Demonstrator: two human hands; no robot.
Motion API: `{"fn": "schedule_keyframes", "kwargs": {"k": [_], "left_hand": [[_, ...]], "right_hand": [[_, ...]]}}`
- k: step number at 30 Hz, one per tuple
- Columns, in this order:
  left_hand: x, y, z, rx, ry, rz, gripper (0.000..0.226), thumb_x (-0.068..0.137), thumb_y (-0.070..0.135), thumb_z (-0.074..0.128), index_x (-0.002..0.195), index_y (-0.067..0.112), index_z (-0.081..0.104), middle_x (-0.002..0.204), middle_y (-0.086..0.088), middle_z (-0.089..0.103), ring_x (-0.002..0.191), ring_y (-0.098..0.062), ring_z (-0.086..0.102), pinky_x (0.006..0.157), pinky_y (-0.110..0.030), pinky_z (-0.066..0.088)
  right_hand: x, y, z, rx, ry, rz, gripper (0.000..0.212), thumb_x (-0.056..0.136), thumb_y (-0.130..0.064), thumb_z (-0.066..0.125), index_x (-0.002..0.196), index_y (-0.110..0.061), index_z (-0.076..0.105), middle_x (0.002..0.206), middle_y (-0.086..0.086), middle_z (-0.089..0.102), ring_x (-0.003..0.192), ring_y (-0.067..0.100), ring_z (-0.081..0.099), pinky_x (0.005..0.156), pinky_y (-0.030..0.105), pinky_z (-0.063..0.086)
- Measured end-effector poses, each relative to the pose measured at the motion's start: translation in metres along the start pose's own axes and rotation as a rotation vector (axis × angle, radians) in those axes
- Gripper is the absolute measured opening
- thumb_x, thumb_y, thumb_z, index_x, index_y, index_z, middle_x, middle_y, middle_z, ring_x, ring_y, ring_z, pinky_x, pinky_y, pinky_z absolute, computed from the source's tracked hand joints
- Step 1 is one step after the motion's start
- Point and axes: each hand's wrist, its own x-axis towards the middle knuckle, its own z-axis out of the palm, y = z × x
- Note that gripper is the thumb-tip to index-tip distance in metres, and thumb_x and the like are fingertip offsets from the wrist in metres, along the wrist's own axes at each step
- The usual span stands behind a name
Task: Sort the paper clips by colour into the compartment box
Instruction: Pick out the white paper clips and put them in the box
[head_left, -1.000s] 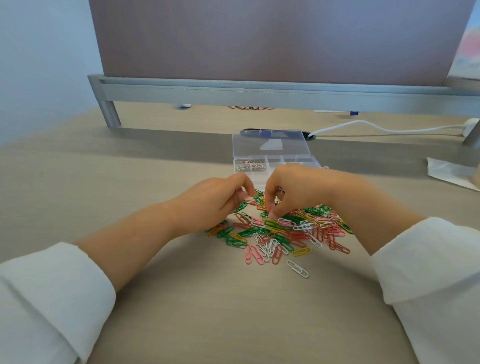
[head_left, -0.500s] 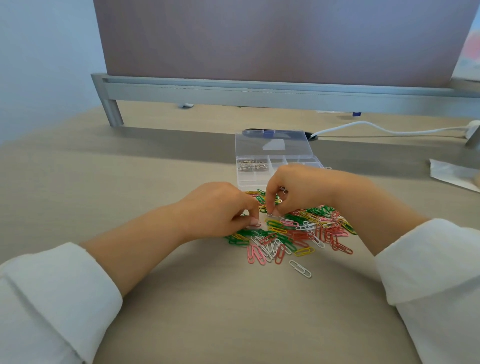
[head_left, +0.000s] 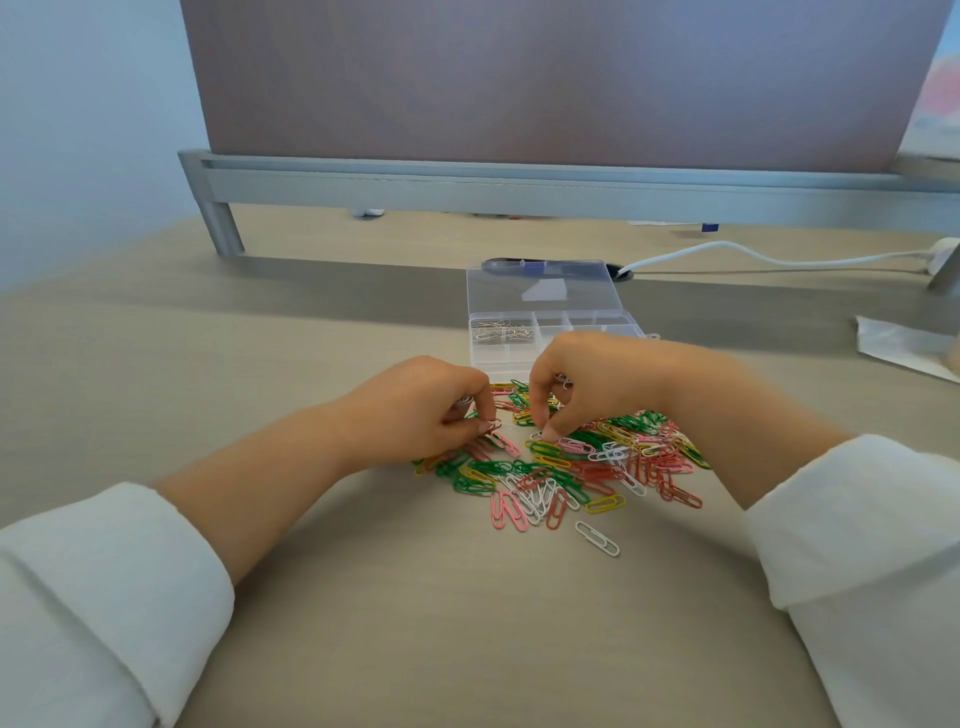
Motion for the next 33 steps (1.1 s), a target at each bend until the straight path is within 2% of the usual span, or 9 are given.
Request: {"fn": "schedule_keyframes", "kwargs": {"k": [4, 7, 12, 15, 23, 27, 29, 31, 33], "left_hand": [[0.0009, -0.0021, -0.0004, 0.068, -0.004, -0.003, 0.012, 0.087, 0.029, 0.059, 0.092, 0.019, 0.063, 0.051, 0.011, 0.037, 0.050, -0.002, 0.038, 0.050, -0.017, 0.029], [0.0010, -0.0036, 0.0014, 0.166, 0.001, -0.003, 0.014, 0.090, 0.032, 0.054, 0.097, 0.023, 0.060, 0.054, 0.011, 0.036, 0.057, -0.011, 0.037, 0.057, -0.026, 0.025], [-0.0003, -0.0028, 0.0033, 0.145, 0.083, 0.033, 0.019, 0.096, 0.033, 0.040, 0.100, 0.017, 0.049, 0.063, 0.007, 0.044, 0.065, -0.021, 0.039, 0.060, -0.029, 0.027], [-0.0004, -0.0043, 0.0031, 0.147, 0.071, 0.025, 0.018, 0.097, 0.031, 0.035, 0.101, 0.017, 0.046, 0.070, 0.002, 0.049, 0.065, -0.023, 0.041, 0.061, -0.031, 0.030], [0.0000, -0.0090, 0.0065, 0.152, 0.106, 0.046, 0.020, 0.093, 0.033, 0.044, 0.103, 0.017, 0.052, 0.063, 0.010, 0.044, 0.056, -0.013, 0.039, 0.057, -0.028, 0.028], [-0.0016, -0.0063, 0.0050, 0.050, 0.053, 0.149, 0.025, 0.084, 0.039, 0.059, 0.107, 0.029, 0.064, 0.051, 0.013, 0.036, 0.048, -0.002, 0.037, 0.051, -0.015, 0.025], [-0.0008, -0.0047, 0.0062, 0.067, 0.000, 0.174, 0.024, 0.086, 0.031, 0.061, 0.109, 0.037, 0.065, 0.056, 0.011, 0.049, 0.053, -0.007, 0.038, 0.053, -0.018, 0.030], [-0.0002, -0.0040, 0.0067, 0.080, -0.023, 0.179, 0.023, 0.087, 0.030, 0.060, 0.107, 0.041, 0.066, 0.074, 0.006, 0.066, 0.062, -0.007, 0.043, 0.060, -0.022, 0.035], [-0.0001, -0.0036, 0.0059, 0.091, -0.025, 0.158, 0.019, 0.086, 0.034, 0.061, 0.103, 0.039, 0.068, 0.084, 0.004, 0.068, 0.069, -0.009, 0.050, 0.063, -0.022, 0.036]], "right_hand": [[-0.0010, 0.0004, 0.0007, -0.016, -0.013, 0.010, 0.007, 0.077, -0.026, 0.073, 0.080, -0.023, 0.068, 0.063, -0.012, 0.044, 0.059, 0.004, 0.041, 0.055, 0.019, 0.031], [-0.0003, 0.0007, 0.0019, -0.022, -0.032, 0.018, 0.007, 0.080, -0.025, 0.071, 0.081, -0.021, 0.066, 0.067, -0.013, 0.048, 0.062, 0.004, 0.044, 0.056, 0.019, 0.033], [0.0002, 0.0007, 0.0029, -0.013, -0.051, 0.013, 0.010, 0.082, -0.021, 0.068, 0.085, -0.012, 0.068, 0.076, -0.003, 0.060, 0.068, 0.012, 0.051, 0.063, 0.023, 0.042], [0.0001, -0.0002, 0.0021, -0.002, -0.014, 0.018, 0.013, 0.079, -0.023, 0.071, 0.087, -0.013, 0.069, 0.068, -0.006, 0.053, 0.063, 0.011, 0.048, 0.058, 0.023, 0.038], [0.0001, -0.0006, 0.0015, 0.000, 0.007, 0.043, 0.018, 0.076, -0.029, 0.075, 0.086, -0.015, 0.070, 0.064, -0.010, 0.046, 0.060, 0.005, 0.042, 0.055, 0.020, 0.033], [-0.0007, -0.0010, 0.0012, -0.003, 0.007, 0.050, 0.013, 0.076, -0.029, 0.075, 0.078, -0.019, 0.067, 0.064, -0.012, 0.047, 0.060, 0.004, 0.044, 0.054, 0.019, 0.031], [-0.0007, -0.0009, 0.0014, -0.010, 0.011, 0.051, 0.014, 0.075, -0.031, 0.075, 0.076, -0.019, 0.067, 0.064, -0.012, 0.049, 0.061, 0.004, 0.045, 0.054, 0.019, 0.032], [-0.0008, -0.0008, 0.0011, -0.017, 0.013, 0.054, 0.014, 0.075, -0.031, 0.075, 0.075, -0.019, 0.067, 0.064, -0.012, 0.049, 0.060, 0.004, 0.045, 0.053, 0.019, 0.032], [-0.0013, -0.0012, 0.0011, -0.027, 0.014, 0.054, 0.014, 0.076, -0.031, 0.075, 0.075, -0.019, 0.067, 0.063, -0.012, 0.049, 0.059, 0.004, 0.045, 0.053, 0.019, 0.032]]}}
